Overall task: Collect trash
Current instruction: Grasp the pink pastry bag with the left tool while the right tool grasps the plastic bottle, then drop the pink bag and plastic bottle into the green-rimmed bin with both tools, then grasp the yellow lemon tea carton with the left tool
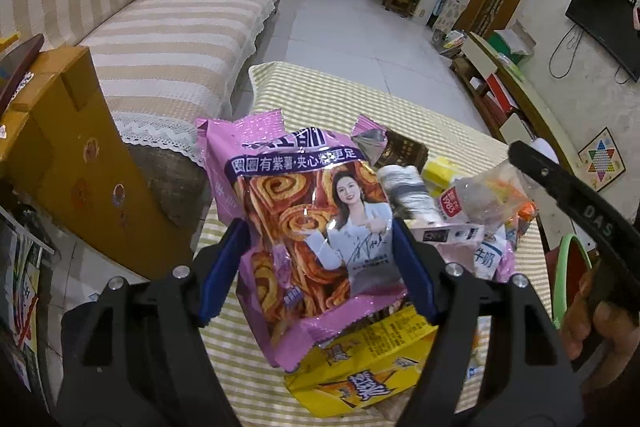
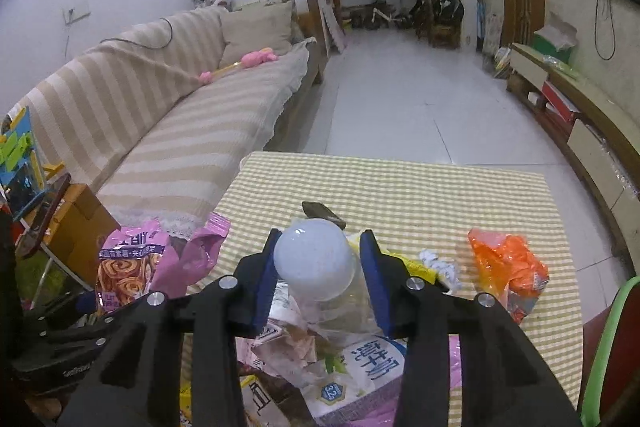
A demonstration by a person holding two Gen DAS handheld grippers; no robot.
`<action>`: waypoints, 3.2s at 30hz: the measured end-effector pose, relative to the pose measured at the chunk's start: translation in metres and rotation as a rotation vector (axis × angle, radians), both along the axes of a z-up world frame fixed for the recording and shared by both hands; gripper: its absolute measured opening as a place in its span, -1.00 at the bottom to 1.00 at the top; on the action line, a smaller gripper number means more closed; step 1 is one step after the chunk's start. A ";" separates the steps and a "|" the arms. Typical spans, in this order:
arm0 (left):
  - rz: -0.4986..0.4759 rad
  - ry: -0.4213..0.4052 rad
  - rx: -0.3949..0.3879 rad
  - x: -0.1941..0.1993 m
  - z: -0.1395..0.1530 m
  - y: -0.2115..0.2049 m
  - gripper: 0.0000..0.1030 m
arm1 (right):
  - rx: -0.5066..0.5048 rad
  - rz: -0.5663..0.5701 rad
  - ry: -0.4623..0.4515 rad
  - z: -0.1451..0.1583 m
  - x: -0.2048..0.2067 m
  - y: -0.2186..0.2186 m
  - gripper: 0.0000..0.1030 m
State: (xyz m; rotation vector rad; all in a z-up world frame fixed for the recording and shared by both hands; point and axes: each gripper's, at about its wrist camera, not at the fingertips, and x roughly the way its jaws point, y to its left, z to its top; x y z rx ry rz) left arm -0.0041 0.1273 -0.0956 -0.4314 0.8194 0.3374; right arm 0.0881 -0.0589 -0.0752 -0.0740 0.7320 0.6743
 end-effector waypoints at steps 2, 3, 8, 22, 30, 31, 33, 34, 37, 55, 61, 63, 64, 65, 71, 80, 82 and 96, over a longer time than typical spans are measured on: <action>-0.006 -0.008 0.009 -0.002 0.003 -0.004 0.36 | 0.022 0.000 -0.014 0.011 -0.006 -0.009 -0.37; -0.010 -0.014 0.009 -0.002 0.005 -0.005 0.36 | 0.032 -0.002 -0.023 0.016 -0.009 -0.013 -0.37; -0.044 -0.039 0.014 -0.007 0.012 -0.015 0.36 | 0.103 -0.035 -0.073 0.052 -0.024 -0.048 -0.37; -0.292 -0.131 -0.004 0.014 0.048 -0.099 0.36 | 0.123 -0.315 -0.132 0.073 -0.055 -0.173 -0.37; -0.528 -0.142 -0.052 0.049 0.049 -0.189 0.36 | 0.108 -0.576 -0.124 0.055 -0.054 -0.270 -0.37; -0.548 -0.141 -0.058 0.054 0.048 -0.198 0.36 | 0.103 -0.601 -0.126 0.052 -0.053 -0.280 -0.37; -0.600 -0.134 -0.073 0.065 0.044 -0.221 0.36 | 0.089 -0.657 -0.128 0.049 -0.049 -0.302 -0.37; -0.634 -0.123 -0.081 0.074 0.041 -0.234 0.36 | 0.079 -0.689 -0.128 0.046 -0.048 -0.314 -0.37; -0.717 -0.094 -0.109 0.097 0.033 -0.270 0.36 | 0.049 -0.763 -0.125 0.035 -0.042 -0.343 -0.37; -1.003 0.025 -0.105 0.146 -0.006 -0.406 0.73 | 0.037 -0.997 -0.065 -0.001 -0.044 -0.431 0.00; -0.979 -0.005 -0.093 0.141 0.009 -0.396 0.74 | 0.061 -0.989 -0.058 0.007 -0.052 -0.426 0.07; -0.955 -0.018 -0.104 0.135 0.014 -0.383 0.75 | 0.073 -0.979 -0.055 0.010 -0.053 -0.421 0.10; -0.936 -0.027 -0.104 0.130 0.018 -0.374 0.75 | 0.078 -0.968 -0.053 0.012 -0.054 -0.416 0.13; -0.919 -0.035 -0.101 0.125 0.021 -0.365 0.75 | 0.079 -0.958 -0.051 0.013 -0.055 -0.411 0.14; -0.814 -0.077 -0.060 0.094 0.038 -0.305 0.80 | 0.062 -0.858 -0.031 0.015 -0.052 -0.368 0.18; -0.648 -0.066 0.021 0.046 0.043 -0.193 0.80 | 0.042 -0.672 0.047 0.004 -0.054 -0.291 0.27; -0.631 -0.045 0.054 0.034 0.039 -0.169 0.80 | 0.043 -0.620 0.076 0.000 -0.058 -0.273 0.27; -0.692 0.197 0.236 -0.023 -0.021 -0.073 0.80 | -0.018 -0.281 0.229 -0.041 -0.101 -0.158 0.31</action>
